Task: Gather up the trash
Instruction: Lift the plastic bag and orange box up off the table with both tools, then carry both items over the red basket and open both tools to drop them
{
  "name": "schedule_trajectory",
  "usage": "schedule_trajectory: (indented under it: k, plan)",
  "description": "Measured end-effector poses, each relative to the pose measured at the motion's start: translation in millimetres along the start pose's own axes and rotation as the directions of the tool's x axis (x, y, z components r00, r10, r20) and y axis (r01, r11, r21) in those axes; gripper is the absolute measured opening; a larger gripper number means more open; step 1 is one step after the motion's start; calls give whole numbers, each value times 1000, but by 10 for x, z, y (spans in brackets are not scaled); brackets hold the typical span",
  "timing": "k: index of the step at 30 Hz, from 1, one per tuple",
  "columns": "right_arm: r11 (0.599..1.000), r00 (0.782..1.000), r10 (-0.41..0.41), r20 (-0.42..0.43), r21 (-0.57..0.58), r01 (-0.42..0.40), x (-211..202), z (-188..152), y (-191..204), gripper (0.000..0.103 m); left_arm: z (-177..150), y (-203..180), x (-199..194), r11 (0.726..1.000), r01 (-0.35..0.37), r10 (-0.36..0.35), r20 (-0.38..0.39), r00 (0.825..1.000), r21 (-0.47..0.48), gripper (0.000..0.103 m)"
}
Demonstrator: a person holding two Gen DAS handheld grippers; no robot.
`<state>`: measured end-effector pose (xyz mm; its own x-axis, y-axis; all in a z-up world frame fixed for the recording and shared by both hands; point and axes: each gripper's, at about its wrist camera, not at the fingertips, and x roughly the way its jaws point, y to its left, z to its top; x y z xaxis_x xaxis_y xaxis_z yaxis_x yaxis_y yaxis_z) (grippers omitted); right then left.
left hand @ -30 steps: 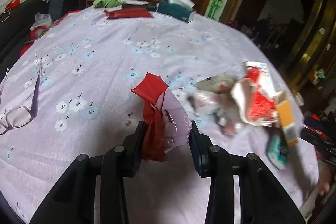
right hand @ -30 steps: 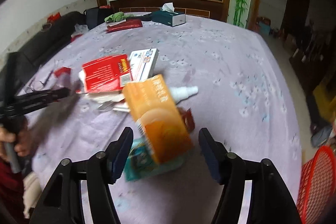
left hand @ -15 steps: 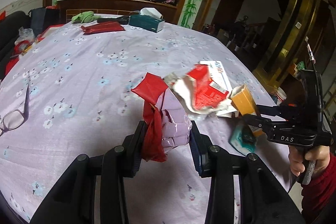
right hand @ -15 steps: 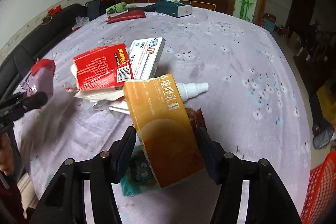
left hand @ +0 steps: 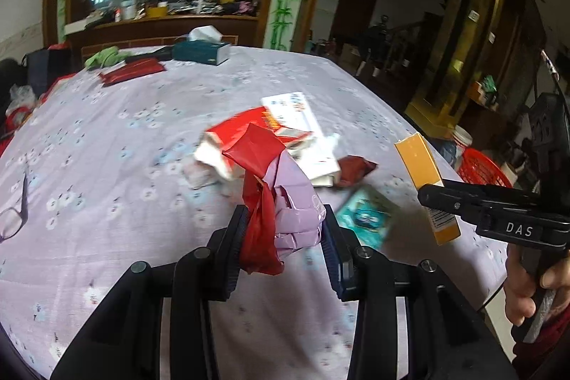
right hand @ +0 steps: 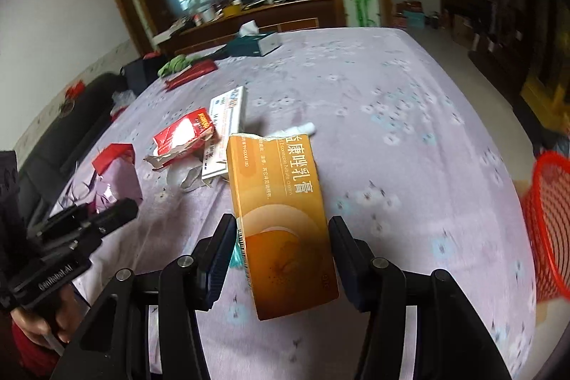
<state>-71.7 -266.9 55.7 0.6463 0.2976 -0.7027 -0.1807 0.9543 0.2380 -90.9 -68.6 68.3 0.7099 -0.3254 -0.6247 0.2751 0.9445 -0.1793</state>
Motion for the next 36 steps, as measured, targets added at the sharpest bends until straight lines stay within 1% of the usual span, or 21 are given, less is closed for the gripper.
schedule_trajectory:
  k: [3,6,11,20,36]
  plan:
    - [999,1000,-23,15,26,23,-79,-74,-62,57,-5,-147,14,1000,15,-15,1,1000,26,38]
    - [999,1000,-18,12,50,17,-118,-135,-110,57,-8,-264,33,998,25,-25,-3,1000,51,38]
    - [998,1000,-12,6,57,12,-137,-174,-130,58,-20,-384,57,997,30,-29,-12,1000,75,38]
    - [998,1000,3,12,63,-3,-188,-184,-129,58,-5,-425,91,996,38,-36,-24,999,86,38]
    - [997,1000,-1,2,74,1,-199,-189,-184,58,-1,-469,154,995,42,-39,-35,999,94,38]
